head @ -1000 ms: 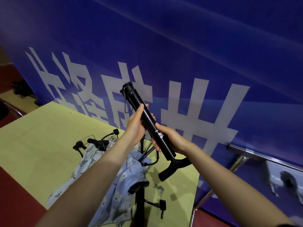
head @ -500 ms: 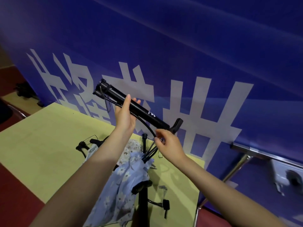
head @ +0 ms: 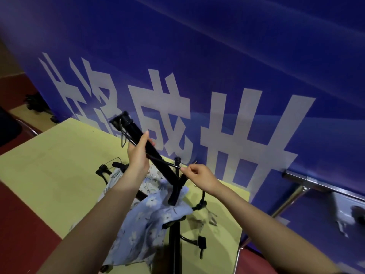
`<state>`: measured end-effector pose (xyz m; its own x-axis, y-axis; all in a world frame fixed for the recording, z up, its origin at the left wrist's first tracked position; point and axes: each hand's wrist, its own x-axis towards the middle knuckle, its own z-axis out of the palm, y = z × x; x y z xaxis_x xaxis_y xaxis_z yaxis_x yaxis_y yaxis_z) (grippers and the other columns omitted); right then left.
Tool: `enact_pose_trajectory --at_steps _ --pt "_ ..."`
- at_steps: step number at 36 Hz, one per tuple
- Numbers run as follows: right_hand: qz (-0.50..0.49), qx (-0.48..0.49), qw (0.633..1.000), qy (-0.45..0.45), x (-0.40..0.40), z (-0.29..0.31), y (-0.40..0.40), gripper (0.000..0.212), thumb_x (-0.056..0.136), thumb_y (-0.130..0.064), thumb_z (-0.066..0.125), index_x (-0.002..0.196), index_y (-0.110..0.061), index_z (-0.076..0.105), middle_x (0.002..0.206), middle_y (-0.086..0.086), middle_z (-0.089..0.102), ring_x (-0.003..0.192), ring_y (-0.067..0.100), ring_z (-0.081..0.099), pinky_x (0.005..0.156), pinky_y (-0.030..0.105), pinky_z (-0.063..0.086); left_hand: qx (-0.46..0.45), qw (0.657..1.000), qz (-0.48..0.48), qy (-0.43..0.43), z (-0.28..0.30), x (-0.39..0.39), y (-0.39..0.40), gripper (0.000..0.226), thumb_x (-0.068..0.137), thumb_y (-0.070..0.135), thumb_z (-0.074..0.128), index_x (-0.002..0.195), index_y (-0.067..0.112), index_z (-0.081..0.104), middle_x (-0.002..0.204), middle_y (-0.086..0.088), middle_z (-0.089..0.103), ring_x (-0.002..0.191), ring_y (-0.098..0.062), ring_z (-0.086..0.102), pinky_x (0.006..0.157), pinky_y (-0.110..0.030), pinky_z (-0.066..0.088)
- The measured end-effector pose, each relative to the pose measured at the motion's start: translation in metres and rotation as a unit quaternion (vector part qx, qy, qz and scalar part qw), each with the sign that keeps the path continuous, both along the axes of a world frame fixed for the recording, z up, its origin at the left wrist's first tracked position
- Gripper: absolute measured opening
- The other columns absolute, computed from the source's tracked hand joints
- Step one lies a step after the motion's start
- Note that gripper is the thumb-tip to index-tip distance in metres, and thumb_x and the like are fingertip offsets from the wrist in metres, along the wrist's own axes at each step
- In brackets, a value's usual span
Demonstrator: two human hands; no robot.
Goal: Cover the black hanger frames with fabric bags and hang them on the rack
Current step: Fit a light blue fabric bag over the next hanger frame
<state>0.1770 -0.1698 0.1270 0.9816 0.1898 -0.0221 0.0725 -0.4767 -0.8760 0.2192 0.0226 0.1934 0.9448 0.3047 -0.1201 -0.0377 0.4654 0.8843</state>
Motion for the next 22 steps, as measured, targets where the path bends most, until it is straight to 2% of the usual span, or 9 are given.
enact_pose_trajectory --at_steps 2,5,7,10,14,19,22 --pt "0.003 -0.019 1.0 0.006 -0.002 -0.005 -0.003 0.053 0.092 -0.05 0.056 0.063 -0.011 0.036 0.06 0.005 0.03 0.054 0.014 0.03 0.056 0.029 0.027 -0.046 0.999 0.003 0.022 -0.004 -0.004 0.006 0.017 0.092 0.017 0.065 0.103 0.01 0.053 0.07 -0.001 0.056 0.063 -0.018 0.058 0.07 -0.033 0.053" --pt "-0.03 -0.015 0.999 0.029 -0.005 -0.011 -0.011 0.053 0.091 -0.05 0.059 0.058 -0.017 0.034 0.055 -0.001 0.028 0.049 0.011 0.029 0.051 0.023 0.025 -0.128 0.99 0.019 0.054 -0.005 -0.006 0.013 0.028 0.09 0.024 0.068 0.107 0.009 0.052 0.072 -0.002 0.058 0.064 -0.017 0.06 0.075 -0.033 0.055" --pt "-0.045 0.008 0.998 0.053 -0.006 -0.012 -0.018 0.053 0.09 -0.05 0.06 0.056 -0.019 0.034 0.05 -0.007 0.029 0.046 0.009 0.028 0.049 0.022 0.025 -0.156 0.986 0.03 0.058 -0.005 -0.007 0.017 0.027 0.089 0.026 0.069 0.106 0.01 0.055 0.072 -0.001 0.06 0.065 -0.016 0.062 0.075 -0.033 0.057" --pt "-0.037 0.02 0.996 0.077 -0.009 -0.01 -0.019 0.053 0.091 -0.047 0.061 0.052 -0.02 0.036 0.042 -0.012 0.032 0.041 0.005 0.029 0.045 0.017 0.026 -0.17 0.983 0.045 0.048 -0.004 -0.008 0.02 0.023 0.089 0.027 0.069 0.1 0.012 0.057 0.072 0.001 0.06 0.068 -0.015 0.063 0.071 -0.031 0.056" --pt "-0.036 0.058 0.992 0.109 -0.009 -0.007 -0.017 0.05 0.089 -0.048 0.062 0.055 -0.02 0.039 0.046 -0.012 0.034 0.041 0.007 0.029 0.044 0.018 0.026 -0.183 0.981 0.049 0.039 0.001 -0.007 0.021 0.022 0.09 0.028 0.068 0.098 0.012 0.056 0.071 0.0 0.06 0.07 -0.017 0.063 0.074 -0.031 0.057" --pt "-0.03 0.042 0.991 0.127 -0.009 -0.005 -0.022 0.046 0.087 -0.057 0.06 0.074 -0.014 0.047 0.054 -0.006 0.036 0.046 0.011 0.029 0.046 0.021 0.026 -0.16 0.986 0.038 0.02 0.003 -0.003 0.019 0.03 0.088 0.029 0.07 0.11 0.014 0.055 0.076 0.0 0.059 0.074 -0.016 0.064 0.072 -0.03 0.056" --pt "-0.027 0.0 0.996 0.087 -0.012 -0.005 -0.023 0.05 0.089 -0.059 0.055 0.071 -0.014 0.042 0.058 0.001 0.03 0.049 0.012 0.027 0.051 0.025 0.025 -0.153 0.988 0.028 0.016 0.003 -0.002 0.018 0.034 0.089 0.03 0.069 0.114 0.013 0.054 0.077 0.0 0.059 0.074 -0.016 0.064 0.072 -0.03 0.057"
